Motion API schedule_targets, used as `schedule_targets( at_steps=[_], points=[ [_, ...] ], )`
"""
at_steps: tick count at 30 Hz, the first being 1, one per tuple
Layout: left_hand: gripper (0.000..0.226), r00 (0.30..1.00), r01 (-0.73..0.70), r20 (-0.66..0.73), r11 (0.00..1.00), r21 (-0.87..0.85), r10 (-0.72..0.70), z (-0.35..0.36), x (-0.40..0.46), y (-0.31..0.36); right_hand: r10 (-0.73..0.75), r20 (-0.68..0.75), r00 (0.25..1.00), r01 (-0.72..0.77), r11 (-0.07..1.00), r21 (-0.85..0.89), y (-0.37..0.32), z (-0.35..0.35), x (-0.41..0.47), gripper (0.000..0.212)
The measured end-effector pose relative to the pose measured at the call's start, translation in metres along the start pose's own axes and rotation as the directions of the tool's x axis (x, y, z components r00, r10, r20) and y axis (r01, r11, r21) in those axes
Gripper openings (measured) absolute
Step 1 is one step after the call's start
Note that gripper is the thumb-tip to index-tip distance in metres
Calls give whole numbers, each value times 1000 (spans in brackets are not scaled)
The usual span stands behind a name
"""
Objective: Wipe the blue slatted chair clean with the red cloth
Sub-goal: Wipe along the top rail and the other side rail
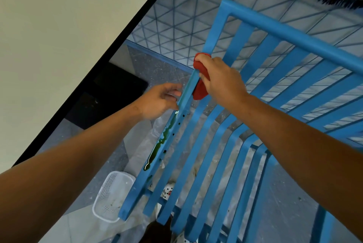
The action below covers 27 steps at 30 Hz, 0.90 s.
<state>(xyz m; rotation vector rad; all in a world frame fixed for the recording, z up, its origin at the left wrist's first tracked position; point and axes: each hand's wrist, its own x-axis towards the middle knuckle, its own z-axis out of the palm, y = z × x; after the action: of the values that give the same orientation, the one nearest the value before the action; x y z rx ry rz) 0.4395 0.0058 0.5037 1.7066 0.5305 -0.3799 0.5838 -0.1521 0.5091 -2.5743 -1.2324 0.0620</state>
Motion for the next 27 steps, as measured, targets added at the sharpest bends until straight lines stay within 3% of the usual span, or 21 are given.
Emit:
schedule_targets(
  at_steps=[3,6,11,15,19,22,27],
  points=[
    [71,1000,6,-8,1000,-21,-6,-5,3,-3,12,9,1000,-12,999,31,1,-13,5,27],
    [64,1000,8,-23,998,-55,-9,-5,5,-4,46,-24,999,-45,998,47,6,-42,20,26],
    [63,1000,-20,-1,999,-40,20,-5,8,0,61,-178,982,-43,994,101,10,-73,43,47],
    [74,999,-36,-3,999,-29,36,-4,9,-1,134,-222,966,-107,986,131,2,-58,42,34],
    [66,999,-46,9,999,-9,46,-4,13,-12,210,-168,963,-188,973,135,-8,-19,17,34],
    [46,999,-42,-9,999,-35,42,-4,18,-24,142,-117,983,-134,988,73,-14,10,-3,29],
    [38,999,0,-48,996,-86,-4,-1,25,-35,23,-37,999,-23,1000,-19,-14,11,-4,26]
  ],
)
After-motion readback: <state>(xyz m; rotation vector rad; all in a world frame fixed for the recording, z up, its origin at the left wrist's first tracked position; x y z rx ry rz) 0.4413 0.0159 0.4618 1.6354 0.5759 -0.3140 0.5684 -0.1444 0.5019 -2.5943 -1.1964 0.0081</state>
